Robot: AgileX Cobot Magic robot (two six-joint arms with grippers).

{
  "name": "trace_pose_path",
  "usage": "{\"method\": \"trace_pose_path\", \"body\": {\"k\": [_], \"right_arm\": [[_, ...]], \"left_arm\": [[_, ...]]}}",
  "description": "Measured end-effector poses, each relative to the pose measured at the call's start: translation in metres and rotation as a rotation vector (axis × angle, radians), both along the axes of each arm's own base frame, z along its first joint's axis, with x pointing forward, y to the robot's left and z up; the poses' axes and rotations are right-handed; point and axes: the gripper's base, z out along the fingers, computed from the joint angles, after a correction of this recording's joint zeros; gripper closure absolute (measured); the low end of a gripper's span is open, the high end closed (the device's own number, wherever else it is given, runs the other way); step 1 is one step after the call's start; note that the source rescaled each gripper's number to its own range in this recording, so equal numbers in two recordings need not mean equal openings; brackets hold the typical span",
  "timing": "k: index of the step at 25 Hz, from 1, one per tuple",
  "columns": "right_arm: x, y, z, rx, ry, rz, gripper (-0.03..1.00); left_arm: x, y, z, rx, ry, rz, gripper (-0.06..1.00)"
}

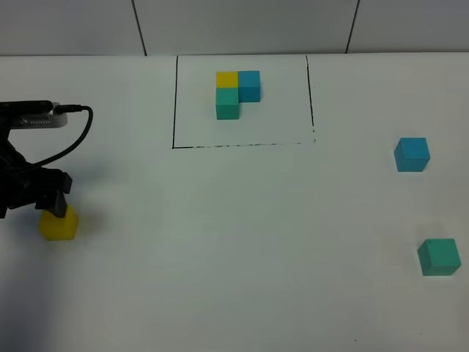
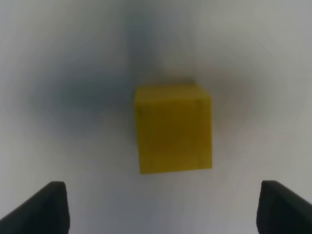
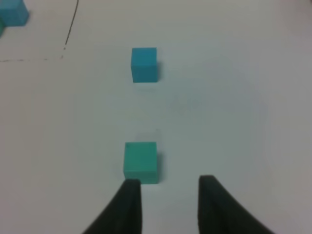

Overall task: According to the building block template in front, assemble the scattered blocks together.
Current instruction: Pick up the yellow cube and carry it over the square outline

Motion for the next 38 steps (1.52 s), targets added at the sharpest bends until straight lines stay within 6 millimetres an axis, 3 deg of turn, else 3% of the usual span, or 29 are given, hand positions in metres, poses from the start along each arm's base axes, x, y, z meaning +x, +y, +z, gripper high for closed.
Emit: {"method": "trace_pose_path", "body": {"k": [11,20,25,28,32,38], "right_arm": [[0.000,0.000,0.000,0.000,0.000,0.000,0.97],[0.000,0.000,0.000,0.000,0.000,0.000,0.97],[0.000,0.000,0.000,0.000,0.000,0.000,0.97],[0.000,0.000,0.000,0.000,0.000,0.000,0.97],[0.000,0.000,0.000,0.000,0.000,0.000,0.97],[0.000,0.000,0.000,0.000,0.000,0.000,0.97]], "left_arm": [[0.009,-0.002,-0.039,-0.007,0.048,0.015,0.17],[0.017,-0.021,-0.066,-0.001,0.048,-0.018,0.21],[0.017,-0.022,-0.066,0.003,0.043,-0.006,0.36],[0.017,-0.021,-0.066,0.009,0.047,-0.007,0.51],[0.016,-0.021,-0.066,0.012,0.061,-0.009,0.94],[0.026,-0.018,-0.047,0.058,0.088,-0.087,0.93]]}}
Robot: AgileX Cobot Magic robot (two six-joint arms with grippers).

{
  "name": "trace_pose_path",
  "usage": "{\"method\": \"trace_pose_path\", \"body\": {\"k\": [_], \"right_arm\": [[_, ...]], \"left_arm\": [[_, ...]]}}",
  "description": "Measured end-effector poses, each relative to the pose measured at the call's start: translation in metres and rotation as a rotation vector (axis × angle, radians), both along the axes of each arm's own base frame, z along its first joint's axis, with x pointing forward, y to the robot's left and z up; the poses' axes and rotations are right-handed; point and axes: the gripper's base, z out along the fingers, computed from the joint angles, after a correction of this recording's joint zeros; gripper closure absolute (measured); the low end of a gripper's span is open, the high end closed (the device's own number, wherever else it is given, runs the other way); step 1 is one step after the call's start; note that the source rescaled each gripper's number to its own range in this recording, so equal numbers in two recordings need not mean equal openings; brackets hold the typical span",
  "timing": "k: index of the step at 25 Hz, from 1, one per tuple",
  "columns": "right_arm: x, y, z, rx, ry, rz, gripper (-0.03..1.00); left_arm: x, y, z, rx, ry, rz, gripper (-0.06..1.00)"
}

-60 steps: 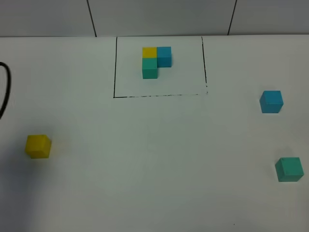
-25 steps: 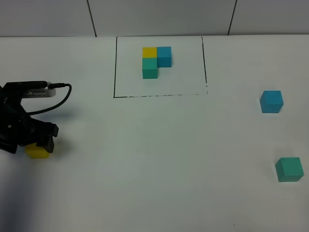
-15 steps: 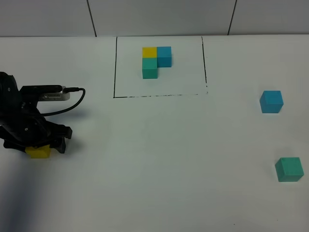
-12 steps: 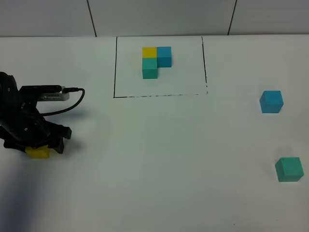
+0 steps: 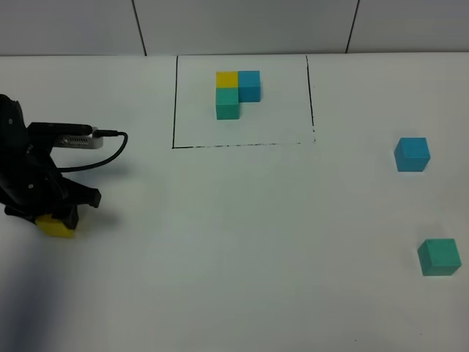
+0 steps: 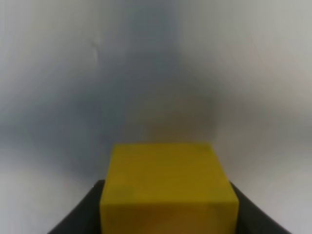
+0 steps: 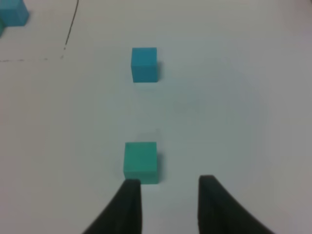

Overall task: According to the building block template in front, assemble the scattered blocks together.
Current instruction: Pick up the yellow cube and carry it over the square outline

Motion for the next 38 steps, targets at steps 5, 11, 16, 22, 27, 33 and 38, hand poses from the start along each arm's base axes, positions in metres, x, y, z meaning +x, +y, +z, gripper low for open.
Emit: {"method": "trace_pose_path", "body": {"k": [5,11,16,22,27,33,38], "right_arm": [[0.000,0.000,0.000,0.000,0.000,0.000,0.97],[0.000,0.000,0.000,0.000,0.000,0.000,0.97],[0.000,0.000,0.000,0.000,0.000,0.000,0.97],[0.000,0.000,0.000,0.000,0.000,0.000,0.97],[0.000,0.000,0.000,0.000,0.000,0.000,0.97],[0.000,0.000,0.000,0.000,0.000,0.000,0.97],[0.000,0.000,0.000,0.000,0.000,0.000,0.97]], "left_arm": [[0.022,-0.007,0.035,0.015,-0.026,-0.238,0.93],[0.036,-0.049,0.053,0.028,-0.018,-0.763,0.93],[0.054,-0.093,0.046,0.032,-0.027,-1.004,0.93],[0.076,-0.146,0.037,0.026,-0.019,-1.230,0.93],[0.087,-0.183,0.027,0.031,-0.041,-1.355,0.93],[0.089,-0.212,0.010,0.033,-0.046,-1.485,0.93],[0.092,-0.218,-0.006,0.034,-0.053,-1.503,0.93]]}}
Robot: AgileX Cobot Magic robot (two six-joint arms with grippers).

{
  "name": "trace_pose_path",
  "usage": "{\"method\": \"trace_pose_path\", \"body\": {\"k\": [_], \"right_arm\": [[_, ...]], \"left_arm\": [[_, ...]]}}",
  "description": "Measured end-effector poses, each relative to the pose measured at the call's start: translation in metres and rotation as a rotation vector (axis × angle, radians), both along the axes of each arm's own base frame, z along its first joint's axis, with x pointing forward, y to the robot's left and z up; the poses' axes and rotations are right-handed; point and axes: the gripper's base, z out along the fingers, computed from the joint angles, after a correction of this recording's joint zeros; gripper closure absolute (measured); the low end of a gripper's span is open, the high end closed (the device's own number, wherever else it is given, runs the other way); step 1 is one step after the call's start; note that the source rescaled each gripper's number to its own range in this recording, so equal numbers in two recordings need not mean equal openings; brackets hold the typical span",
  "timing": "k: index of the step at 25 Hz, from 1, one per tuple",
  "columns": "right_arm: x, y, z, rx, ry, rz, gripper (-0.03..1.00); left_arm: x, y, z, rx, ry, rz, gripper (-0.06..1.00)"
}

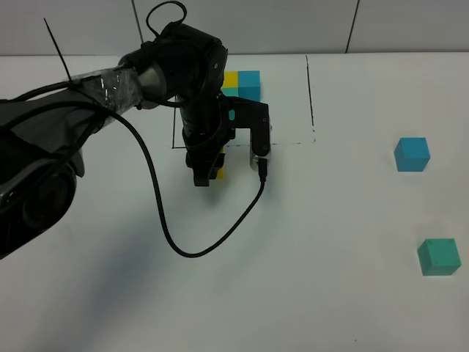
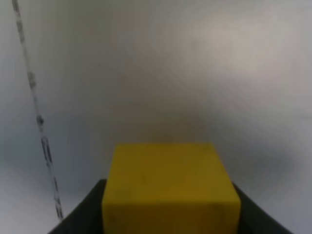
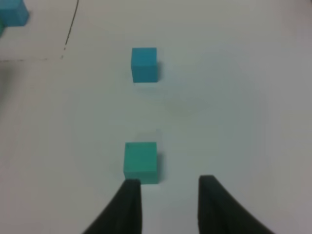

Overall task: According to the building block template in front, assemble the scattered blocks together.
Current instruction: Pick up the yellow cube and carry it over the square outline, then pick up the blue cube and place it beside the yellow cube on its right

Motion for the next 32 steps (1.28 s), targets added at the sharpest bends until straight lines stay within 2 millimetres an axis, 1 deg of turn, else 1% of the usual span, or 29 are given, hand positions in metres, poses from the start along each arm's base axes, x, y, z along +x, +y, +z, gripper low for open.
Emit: {"method": "trace_pose_path", "body": {"k": [4,6,22,24,25,27,29,30,32], "right_arm": [[0.000,0.000,0.000,0.000,0.000,0.000,0.97],[0.000,0.000,0.000,0.000,0.000,0.000,0.97],[0.000,0.000,0.000,0.000,0.000,0.000,0.97],[0.000,0.000,0.000,0.000,0.000,0.000,0.97],[0.000,0.000,0.000,0.000,0.000,0.000,0.97],[0.000,0.000,0.000,0.000,0.000,0.000,0.97],[0.000,0.000,0.000,0.000,0.000,0.000,0.97],[0.000,0.000,0.000,0.000,0.000,0.000,0.97],[0.000,0.000,0.000,0.000,0.000,0.000,0.97]], "left_arm": [[0.002,-0.002,-0.013,-0.006,0.000,0.001,0.93],[0.002,-0.002,-0.015,-0.005,0.001,0.001,0.93],[0.003,-0.002,-0.015,-0.001,0.004,0.063,0.93],[0.003,-0.002,-0.014,-0.004,0.001,0.066,0.89],[0.004,-0.002,-0.013,-0.006,-0.003,0.067,0.82],[0.004,-0.002,-0.007,-0.014,-0.014,0.067,0.60],[0.003,-0.002,0.004,-0.026,-0.033,0.067,0.32],[0.003,-0.002,0.011,-0.033,-0.043,0.068,0.19],[0.002,-0.001,0.028,-0.049,-0.066,0.076,0.02]]}}
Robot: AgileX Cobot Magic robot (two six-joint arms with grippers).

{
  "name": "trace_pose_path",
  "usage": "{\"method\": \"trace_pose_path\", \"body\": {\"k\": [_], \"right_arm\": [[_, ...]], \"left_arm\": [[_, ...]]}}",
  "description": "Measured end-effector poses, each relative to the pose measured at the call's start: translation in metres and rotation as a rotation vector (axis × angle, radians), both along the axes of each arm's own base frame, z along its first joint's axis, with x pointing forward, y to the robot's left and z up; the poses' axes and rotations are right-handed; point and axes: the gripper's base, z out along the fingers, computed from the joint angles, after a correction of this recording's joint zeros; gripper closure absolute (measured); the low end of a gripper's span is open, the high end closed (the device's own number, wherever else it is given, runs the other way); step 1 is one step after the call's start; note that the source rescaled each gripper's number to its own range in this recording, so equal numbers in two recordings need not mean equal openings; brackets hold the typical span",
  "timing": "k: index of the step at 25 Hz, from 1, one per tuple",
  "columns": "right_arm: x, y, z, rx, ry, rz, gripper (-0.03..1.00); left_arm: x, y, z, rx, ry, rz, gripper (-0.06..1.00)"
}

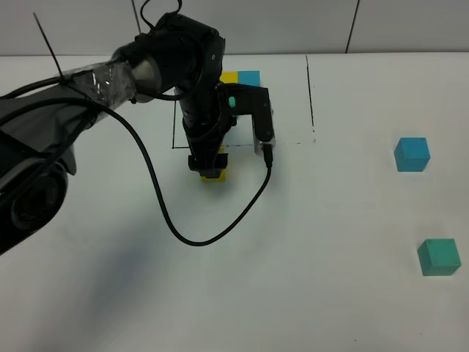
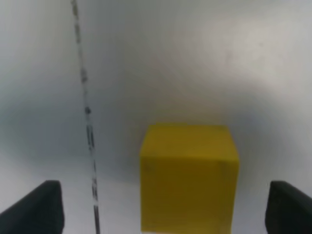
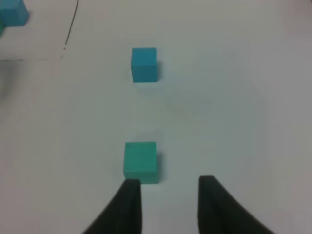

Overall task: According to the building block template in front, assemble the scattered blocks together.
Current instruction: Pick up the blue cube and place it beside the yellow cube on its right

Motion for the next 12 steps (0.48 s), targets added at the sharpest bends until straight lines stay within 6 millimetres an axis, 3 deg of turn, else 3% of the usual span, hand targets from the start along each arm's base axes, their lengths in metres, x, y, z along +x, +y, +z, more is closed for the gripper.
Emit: {"method": "trace_pose_path", "body": {"k": [2,6,12], "right_arm": [[0.000,0.000,0.000,0.000,0.000,0.000,0.97],[0.000,0.000,0.000,0.000,0.000,0.000,0.97],[0.000,0.000,0.000,0.000,0.000,0.000,0.97]], "left_arm": [[-0.001,0.001,0.017,-0.019,-0.025,0.023,-0.05],[0.001,0.017,0.053,-0.058,-0.093,0.152,-0.06],[0.016,0.081,0.094,-0.134,-0.189,0.467,-0.05]]}}
